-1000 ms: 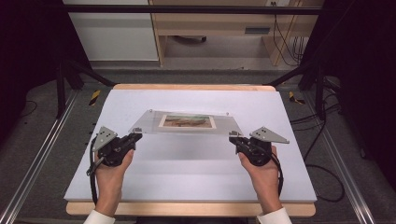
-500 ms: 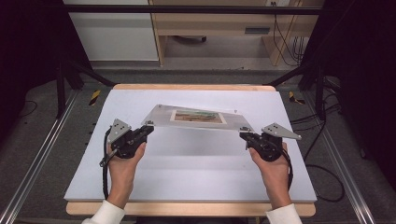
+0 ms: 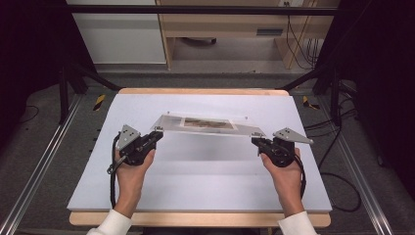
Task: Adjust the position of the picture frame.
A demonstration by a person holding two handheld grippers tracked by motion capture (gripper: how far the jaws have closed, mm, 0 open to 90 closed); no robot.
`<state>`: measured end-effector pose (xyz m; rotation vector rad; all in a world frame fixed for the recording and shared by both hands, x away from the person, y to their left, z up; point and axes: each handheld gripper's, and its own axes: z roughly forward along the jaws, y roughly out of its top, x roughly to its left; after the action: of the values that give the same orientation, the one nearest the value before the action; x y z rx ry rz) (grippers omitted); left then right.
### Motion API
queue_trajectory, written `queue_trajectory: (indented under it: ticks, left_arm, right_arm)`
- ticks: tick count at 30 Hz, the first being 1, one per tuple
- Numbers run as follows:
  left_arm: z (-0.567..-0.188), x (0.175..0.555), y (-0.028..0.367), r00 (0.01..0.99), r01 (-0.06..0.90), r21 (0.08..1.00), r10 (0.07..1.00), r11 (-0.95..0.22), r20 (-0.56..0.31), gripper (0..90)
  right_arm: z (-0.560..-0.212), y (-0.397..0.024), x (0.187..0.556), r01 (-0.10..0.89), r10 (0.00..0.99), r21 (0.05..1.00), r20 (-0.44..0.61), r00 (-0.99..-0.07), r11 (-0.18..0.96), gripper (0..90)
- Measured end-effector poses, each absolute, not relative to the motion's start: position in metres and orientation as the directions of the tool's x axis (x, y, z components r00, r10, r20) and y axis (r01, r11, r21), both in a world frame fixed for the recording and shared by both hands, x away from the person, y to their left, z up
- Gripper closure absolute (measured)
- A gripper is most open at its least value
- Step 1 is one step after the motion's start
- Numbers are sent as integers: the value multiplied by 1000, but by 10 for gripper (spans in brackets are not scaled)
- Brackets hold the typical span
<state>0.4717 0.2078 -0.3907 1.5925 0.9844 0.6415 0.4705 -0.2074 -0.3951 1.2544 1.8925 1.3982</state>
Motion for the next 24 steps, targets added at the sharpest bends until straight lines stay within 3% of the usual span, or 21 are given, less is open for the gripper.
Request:
queue_trajectory:
  ticks: [24]
  left_arm:
    - [-422,465,210,494,321,945,862,-58,-115,819]
  right_arm:
    - [-410,-203,469,419,876,904,129,-465,89,824]
